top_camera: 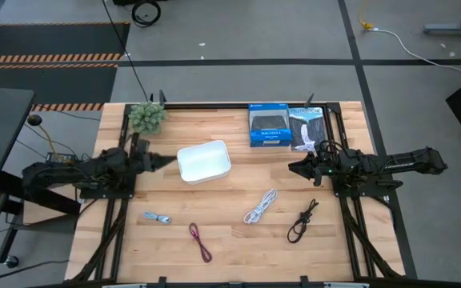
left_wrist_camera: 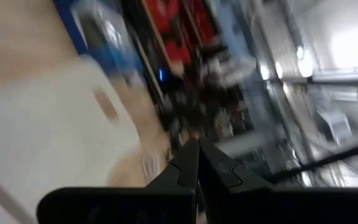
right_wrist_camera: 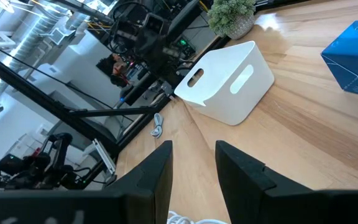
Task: Pick and place USB-C Cables
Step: Put the light blue cable charger into the white bin
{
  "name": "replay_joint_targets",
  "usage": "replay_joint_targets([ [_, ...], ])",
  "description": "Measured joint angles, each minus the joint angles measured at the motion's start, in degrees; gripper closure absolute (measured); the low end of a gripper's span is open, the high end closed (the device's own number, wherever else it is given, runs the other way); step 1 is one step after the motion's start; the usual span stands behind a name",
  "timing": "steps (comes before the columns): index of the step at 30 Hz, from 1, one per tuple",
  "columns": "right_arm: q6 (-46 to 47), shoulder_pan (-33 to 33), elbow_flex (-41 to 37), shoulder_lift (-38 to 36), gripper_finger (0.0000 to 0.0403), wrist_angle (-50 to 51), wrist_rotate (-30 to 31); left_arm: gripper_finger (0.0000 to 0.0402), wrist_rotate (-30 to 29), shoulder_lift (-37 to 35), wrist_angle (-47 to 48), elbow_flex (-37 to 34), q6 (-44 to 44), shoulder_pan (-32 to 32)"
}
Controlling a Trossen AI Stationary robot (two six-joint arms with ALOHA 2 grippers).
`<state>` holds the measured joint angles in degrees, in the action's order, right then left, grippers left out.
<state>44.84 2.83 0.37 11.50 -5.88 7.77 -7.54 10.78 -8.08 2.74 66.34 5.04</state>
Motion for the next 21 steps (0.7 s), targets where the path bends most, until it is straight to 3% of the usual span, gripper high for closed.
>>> replay_joint_targets([
  [10,0.0,0.0,0.0,0.0,0.0275,0.0,0.0,0.0392,0.8,10.3,0.3,9.5,-9.8,-7.7],
  [21,0.0,0.0,0.0,0.0,0.0275,0.0,0.0,0.0392,0.7,20.6,0.3,16.9,-11.2,-11.8],
])
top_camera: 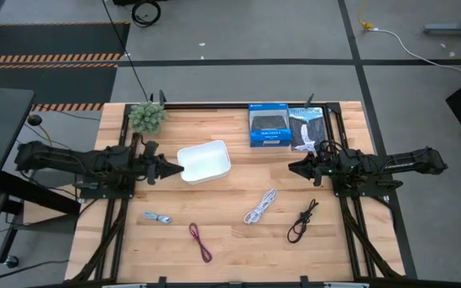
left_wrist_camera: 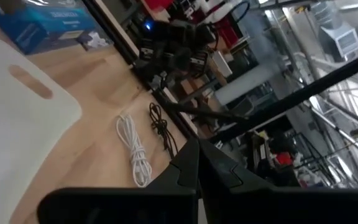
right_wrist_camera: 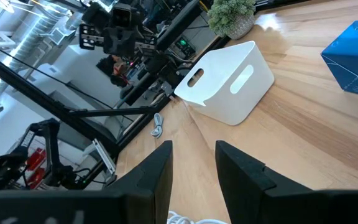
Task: Pick and place USB-C Cables
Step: Put the light blue cable charger into the white bin
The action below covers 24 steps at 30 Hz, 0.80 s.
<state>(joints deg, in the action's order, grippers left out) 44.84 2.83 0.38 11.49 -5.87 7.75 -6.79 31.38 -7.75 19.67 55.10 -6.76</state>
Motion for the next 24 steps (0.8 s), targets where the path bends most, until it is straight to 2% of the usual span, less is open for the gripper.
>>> replay_joint_targets([
  [7,0.0,0.0,0.0,0.0,0.0275,0.0,0.0,0.0392,-1.0,7.9,3.6,8.2,-6.8,-3.9],
  [10,0.0,0.0,0.0,0.0,0.0275,0.0,0.0,0.0392,-1.0,11.4,10.4,13.1,-9.1,-6.0],
  [19,0.0,0.0,0.0,0.0,0.0275,0.0,0.0,0.0392,-1.8,22.2,38.8,27.7,-16.4,-11.8],
  [24,0.0,0.0,0.0,0.0,0.0275,0.0,0.0,0.0392,-1.6,28.3,44.5,32.4,-20.4,-14.2],
])
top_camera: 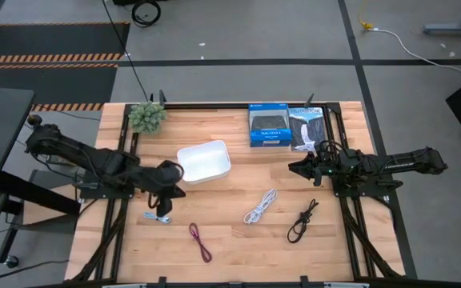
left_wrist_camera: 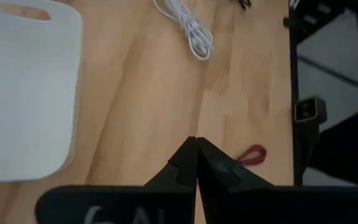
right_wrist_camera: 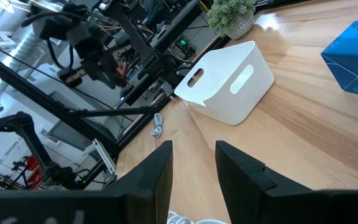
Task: Pick and place USB-C Cables
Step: Put the light blue cable charger into the white bin
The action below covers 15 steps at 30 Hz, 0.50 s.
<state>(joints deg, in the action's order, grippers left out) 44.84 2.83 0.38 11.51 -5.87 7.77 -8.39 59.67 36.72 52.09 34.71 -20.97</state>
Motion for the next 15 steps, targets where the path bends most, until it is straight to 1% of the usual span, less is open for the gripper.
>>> replay_joint_targets([
  [3,0.0,0.0,0.0,0.0,0.0275,0.0,0.0,0.0390,2.2,2.4,-0.1,0.2,-1.1,-0.9],
  [6,0.0,0.0,0.0,0.0,0.0275,0.0,0.0,0.0375,5.7,5.5,1.3,0.2,-1.1,-1.7],
  [15,0.0,0.0,0.0,0.0,0.0275,0.0,0.0,0.0283,10.1,15.1,1.4,0.2,-1.8,-5.1],
])
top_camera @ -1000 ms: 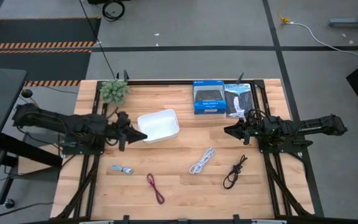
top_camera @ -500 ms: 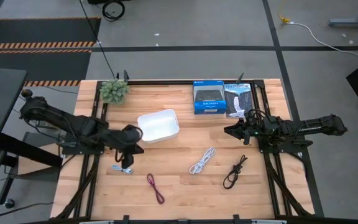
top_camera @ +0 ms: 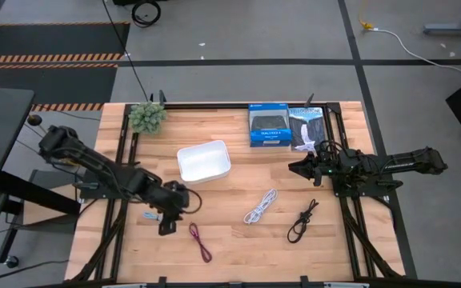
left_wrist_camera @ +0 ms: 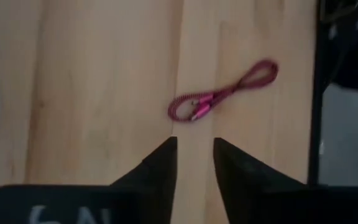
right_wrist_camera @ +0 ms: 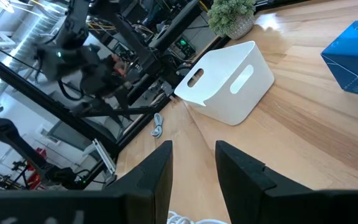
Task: Pick and place USB-C Cables
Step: Put the light blue cable charger into the white bin
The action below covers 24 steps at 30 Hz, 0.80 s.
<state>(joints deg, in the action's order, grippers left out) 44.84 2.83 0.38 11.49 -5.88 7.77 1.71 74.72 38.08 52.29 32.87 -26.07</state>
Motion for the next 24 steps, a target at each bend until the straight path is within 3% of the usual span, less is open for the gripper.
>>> replay_joint_targets([
  [8,0.0,0.0,0.0,0.0,0.0275,0.0,0.0,0.0231,-0.1,7.2,0.1,0.0,-8.2,-3.0],
  [14,0.0,0.0,0.0,0.0,0.0275,0.0,0.0,0.0228,-3.0,10.4,2.2,0.0,-9.9,-4.8],
  [24,0.0,0.0,0.0,0.0,0.0275,0.0,0.0,0.0228,-3.2,12.4,11.0,-0.2,-5.0,-7.0],
])
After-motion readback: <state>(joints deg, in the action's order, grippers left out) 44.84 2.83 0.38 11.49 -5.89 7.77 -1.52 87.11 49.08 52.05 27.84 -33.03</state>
